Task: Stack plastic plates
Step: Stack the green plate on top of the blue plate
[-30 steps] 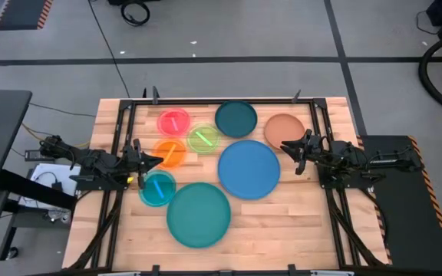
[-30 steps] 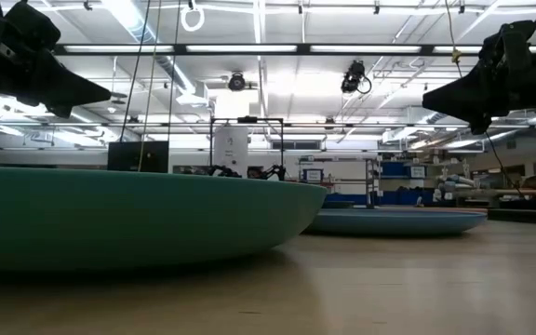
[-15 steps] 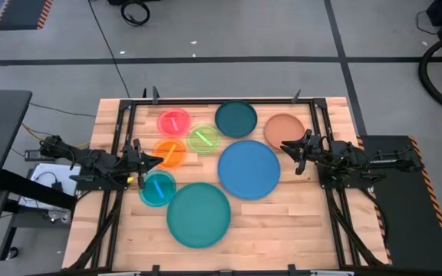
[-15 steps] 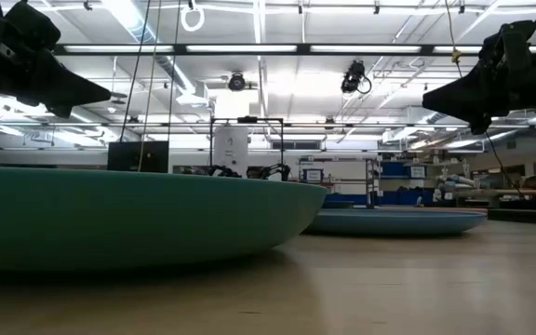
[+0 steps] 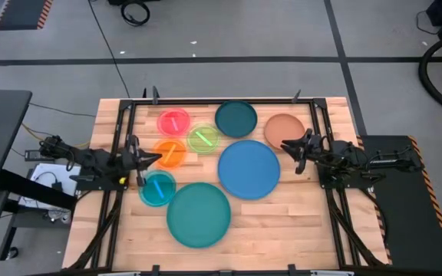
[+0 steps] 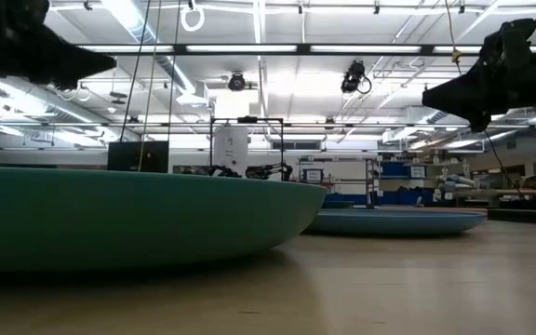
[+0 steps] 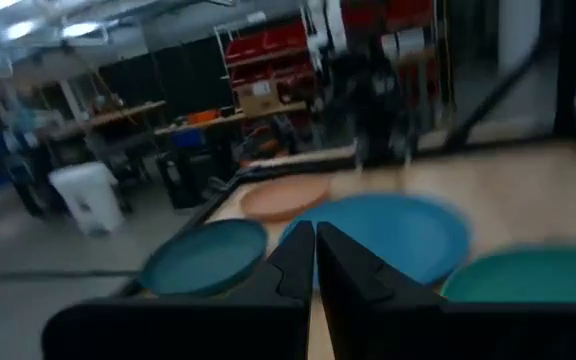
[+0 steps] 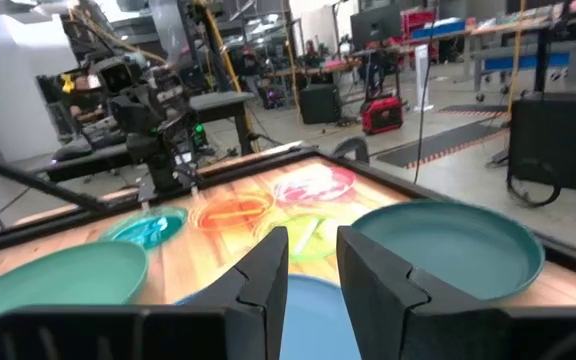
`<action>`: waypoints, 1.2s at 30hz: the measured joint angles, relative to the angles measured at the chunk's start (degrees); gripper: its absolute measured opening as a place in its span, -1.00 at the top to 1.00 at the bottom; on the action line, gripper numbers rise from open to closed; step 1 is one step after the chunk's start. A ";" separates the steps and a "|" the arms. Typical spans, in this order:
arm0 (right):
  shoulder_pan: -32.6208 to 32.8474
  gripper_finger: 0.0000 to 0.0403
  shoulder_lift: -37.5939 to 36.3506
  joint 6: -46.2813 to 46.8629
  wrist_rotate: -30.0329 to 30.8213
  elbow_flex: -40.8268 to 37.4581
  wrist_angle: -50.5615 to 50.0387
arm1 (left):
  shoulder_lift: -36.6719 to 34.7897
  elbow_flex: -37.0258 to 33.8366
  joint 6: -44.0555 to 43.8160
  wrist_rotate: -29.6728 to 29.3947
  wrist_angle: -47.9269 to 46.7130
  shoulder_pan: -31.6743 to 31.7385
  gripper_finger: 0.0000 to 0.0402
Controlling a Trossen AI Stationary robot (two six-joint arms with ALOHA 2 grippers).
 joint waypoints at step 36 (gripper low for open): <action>0.52 0.50 15.57 12.10 -3.62 1.98 19.31 | 10.40 0.90 -9.77 -0.05 27.62 0.00 0.88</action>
